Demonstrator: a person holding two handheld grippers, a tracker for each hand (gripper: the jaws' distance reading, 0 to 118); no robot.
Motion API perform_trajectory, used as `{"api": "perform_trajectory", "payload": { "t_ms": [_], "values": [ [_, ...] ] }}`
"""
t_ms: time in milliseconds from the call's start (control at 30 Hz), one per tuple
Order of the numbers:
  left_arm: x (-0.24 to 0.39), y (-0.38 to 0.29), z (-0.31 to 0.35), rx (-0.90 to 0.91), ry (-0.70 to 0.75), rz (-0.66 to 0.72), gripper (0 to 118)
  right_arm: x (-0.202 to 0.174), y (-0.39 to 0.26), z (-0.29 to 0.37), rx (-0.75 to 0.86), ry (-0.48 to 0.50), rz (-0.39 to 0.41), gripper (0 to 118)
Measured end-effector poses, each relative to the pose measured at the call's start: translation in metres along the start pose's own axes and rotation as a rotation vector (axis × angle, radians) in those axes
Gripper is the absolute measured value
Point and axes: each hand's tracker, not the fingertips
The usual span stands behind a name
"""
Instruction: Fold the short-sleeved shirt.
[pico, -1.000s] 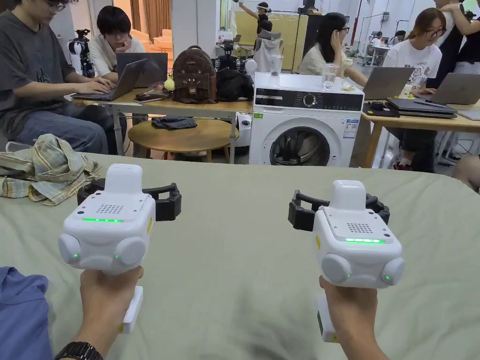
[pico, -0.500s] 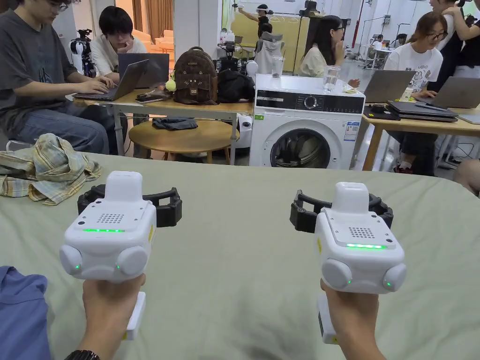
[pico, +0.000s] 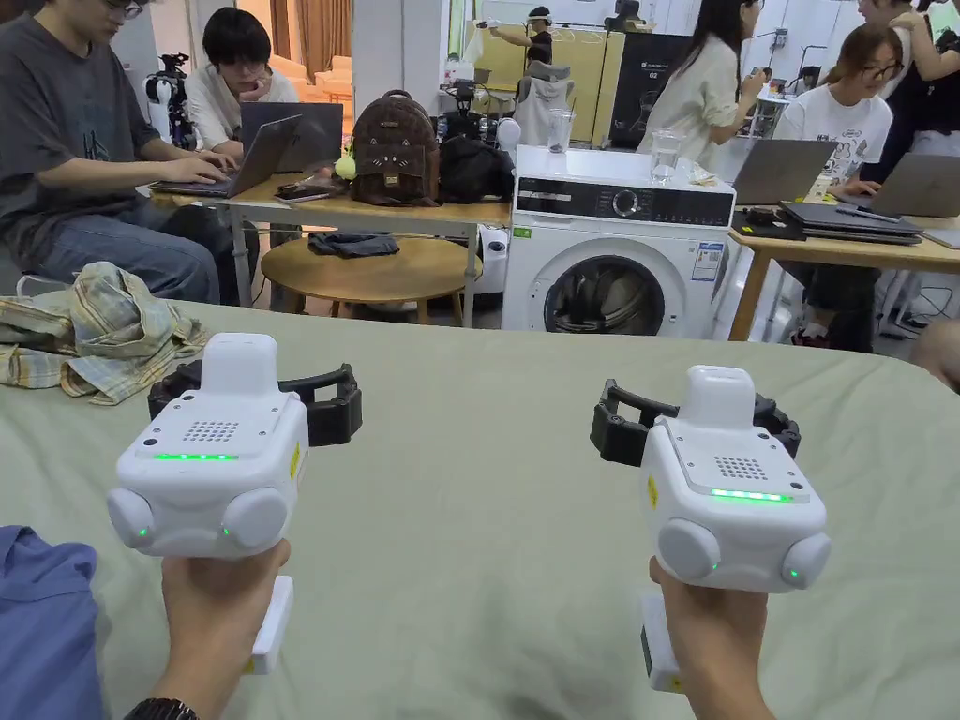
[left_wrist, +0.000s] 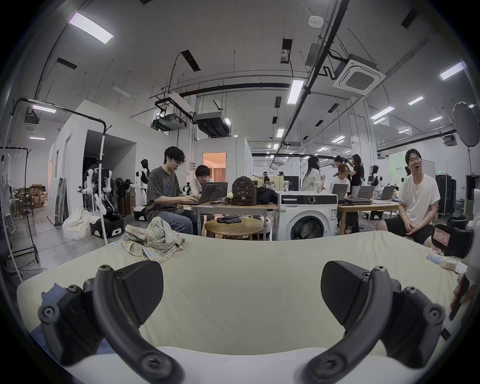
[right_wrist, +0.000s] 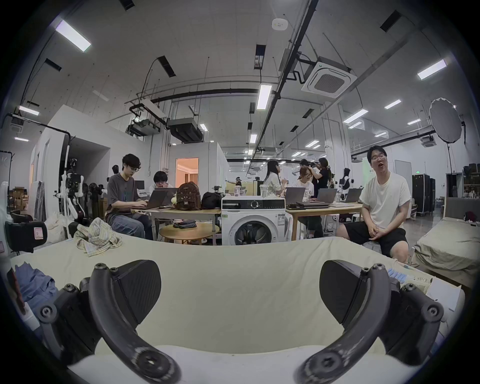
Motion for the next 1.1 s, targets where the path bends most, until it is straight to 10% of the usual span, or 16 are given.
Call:
{"api": "perform_trajectory", "payload": {
  "t_ms": [567, 700, 833, 1100],
  "values": [
    [0.004, -0.005, 0.005, -0.004, -0.013, -0.033, 115, -0.001, 0.0, 0.003, 0.002, -0.026, -0.015, 117],
    [0.006, -0.006, 0.007, 0.001, 0.005, -0.048, 86, -0.002, 0.001, 0.005, 0.017, -0.04, -0.009, 77],
    [0.009, -0.007, 0.004, -0.018, 0.016, -0.09, 5, -0.003, 0.004, 0.004, 0.009, -0.07, 0.007, 0],
    [0.009, -0.008, 0.011, 0.01, -0.006, -0.12, 0, -0.002, 0.005, 0.009, 0.024, -0.049, 0.005, 0]
  ]
}}
